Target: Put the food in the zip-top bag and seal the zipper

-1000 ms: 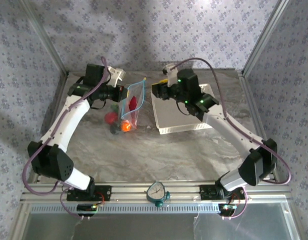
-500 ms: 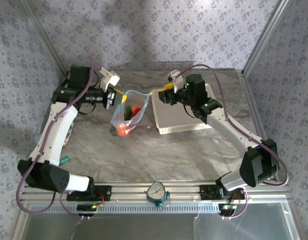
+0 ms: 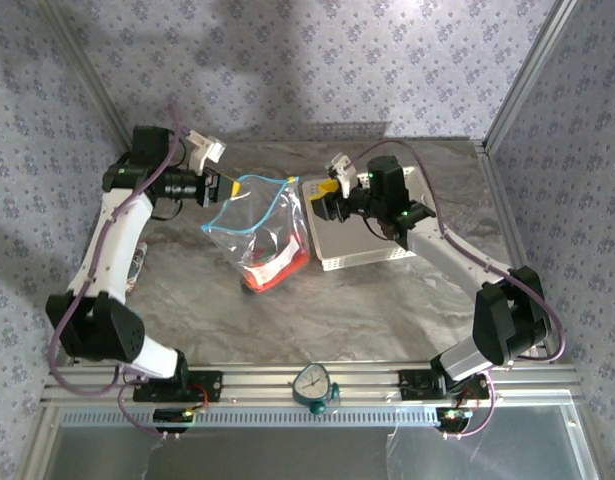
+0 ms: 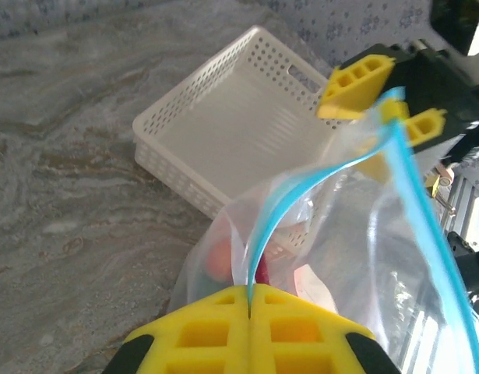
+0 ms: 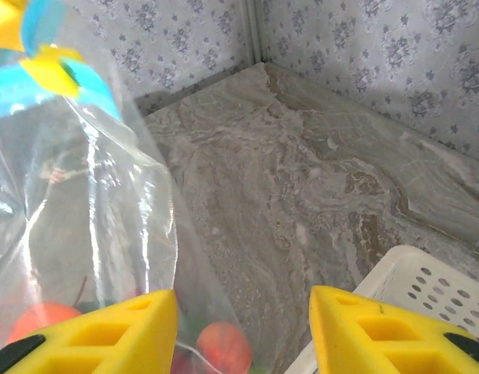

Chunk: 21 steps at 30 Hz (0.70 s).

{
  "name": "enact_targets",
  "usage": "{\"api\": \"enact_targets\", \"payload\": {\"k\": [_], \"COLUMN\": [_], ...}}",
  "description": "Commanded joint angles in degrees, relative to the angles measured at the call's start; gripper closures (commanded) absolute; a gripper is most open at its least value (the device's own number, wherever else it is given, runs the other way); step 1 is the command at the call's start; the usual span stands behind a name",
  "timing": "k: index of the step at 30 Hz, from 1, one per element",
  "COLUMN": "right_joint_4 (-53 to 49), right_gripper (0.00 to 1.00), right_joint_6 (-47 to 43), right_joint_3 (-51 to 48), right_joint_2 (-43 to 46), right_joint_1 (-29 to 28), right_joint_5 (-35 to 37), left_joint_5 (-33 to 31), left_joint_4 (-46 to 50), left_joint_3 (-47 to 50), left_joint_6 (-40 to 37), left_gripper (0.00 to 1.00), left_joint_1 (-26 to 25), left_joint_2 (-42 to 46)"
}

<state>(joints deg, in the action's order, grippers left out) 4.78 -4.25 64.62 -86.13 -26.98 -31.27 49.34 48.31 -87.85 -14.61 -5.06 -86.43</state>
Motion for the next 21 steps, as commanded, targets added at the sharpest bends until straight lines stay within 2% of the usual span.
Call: {"api": "enact_targets", "payload": {"k": [1, 12, 21], "right_joint_4": [1.11, -3.13, -6.71], "right_gripper": [0.5, 0.47, 0.48], "right_joint_6": [-2.52, -3.21, -5.09], "right_joint_3": [0.84, 10.81, 16.04], "right_joint_2": [0.91, -7.89, -12.45], "right_joint_1": [0.88, 2.3, 1.16], "right_joint_5": [-5.25, -18.09, -19.9], "left_joint_5": [3.8, 2.79, 2.86], "left_joint_4": [1.94, 2.28, 2.23], "left_joint_3": [-2.59, -3.2, -3.63], "left_joint_6": [-2.16, -2.04, -1.61], "left_gripper": [0.98, 0.97, 0.97], "left_joint_1": [0.32, 0.32, 0.24], "left_joint_2": [-2.01, -1.92, -2.65]}}
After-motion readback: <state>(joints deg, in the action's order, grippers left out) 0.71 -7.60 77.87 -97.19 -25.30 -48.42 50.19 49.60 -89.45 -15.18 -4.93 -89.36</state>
